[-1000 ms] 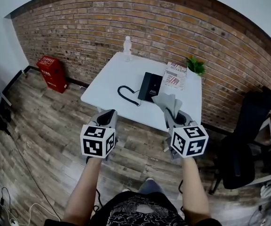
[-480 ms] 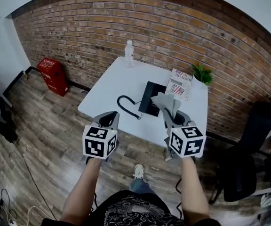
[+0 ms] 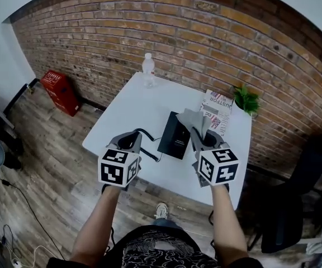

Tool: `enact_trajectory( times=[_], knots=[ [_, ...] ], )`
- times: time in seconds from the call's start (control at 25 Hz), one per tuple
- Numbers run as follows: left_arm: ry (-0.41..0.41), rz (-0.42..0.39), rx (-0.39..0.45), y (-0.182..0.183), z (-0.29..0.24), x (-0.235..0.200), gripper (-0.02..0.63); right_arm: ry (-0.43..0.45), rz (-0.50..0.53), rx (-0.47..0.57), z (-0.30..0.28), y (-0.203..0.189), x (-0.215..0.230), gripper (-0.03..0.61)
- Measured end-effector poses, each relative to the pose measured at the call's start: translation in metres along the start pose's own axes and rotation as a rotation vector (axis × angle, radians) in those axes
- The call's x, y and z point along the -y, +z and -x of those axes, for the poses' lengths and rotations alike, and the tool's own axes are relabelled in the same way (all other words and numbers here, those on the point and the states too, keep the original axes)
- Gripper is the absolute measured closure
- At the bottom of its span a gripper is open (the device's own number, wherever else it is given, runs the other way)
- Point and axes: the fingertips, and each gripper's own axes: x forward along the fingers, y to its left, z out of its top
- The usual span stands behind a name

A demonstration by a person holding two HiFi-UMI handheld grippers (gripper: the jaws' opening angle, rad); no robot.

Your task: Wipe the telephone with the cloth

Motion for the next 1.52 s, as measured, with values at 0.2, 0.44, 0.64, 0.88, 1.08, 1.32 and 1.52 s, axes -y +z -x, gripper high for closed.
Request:
enact_trajectory(
  times=[0.2, 0.44, 0.64, 0.88, 1.08, 1.32, 1.52],
  knots=[
    [0.005, -0.006, -0.024, 0.006, -0.036, -0.006, 0.609, 0.003, -0.01, -0.022, -0.032, -0.001, 0.027, 0.568],
    [0.008, -0.008, -0.053, 0.006, -0.069, -0.012, 0.609, 0.03, -0.01, -0.058, -0.072, -0.01, 0.044, 0.568],
    [0.018, 0.008, -0.073, -0.001, -0.081, -0.023, 0.609, 0.049, -0.015, -0.107, -0.102, -0.028, 0.05, 0.568],
    [0.015, 0.033, -0.088, -0.012, -0.086, -0.036, 0.609, 0.031, -0.037, -0.153, -0.124, -0.049, 0.055, 0.568],
    [-0.037, 0.033, -0.091, -0.018, -0.088, -0.042, 0.609, -0.008, -0.039, -0.162, -0.14, -0.052, 0.057, 0.568],
    [-0.115, 0.009, -0.098, -0.022, -0.086, -0.058, 0.609, -0.057, -0.04, -0.204, -0.156, -0.062, 0.044, 0.568],
    [-0.185, -0.005, -0.103, -0.024, -0.089, -0.064, 0.609, -0.108, -0.056, -0.24, -0.16, -0.074, 0.039, 0.568]
  ],
)
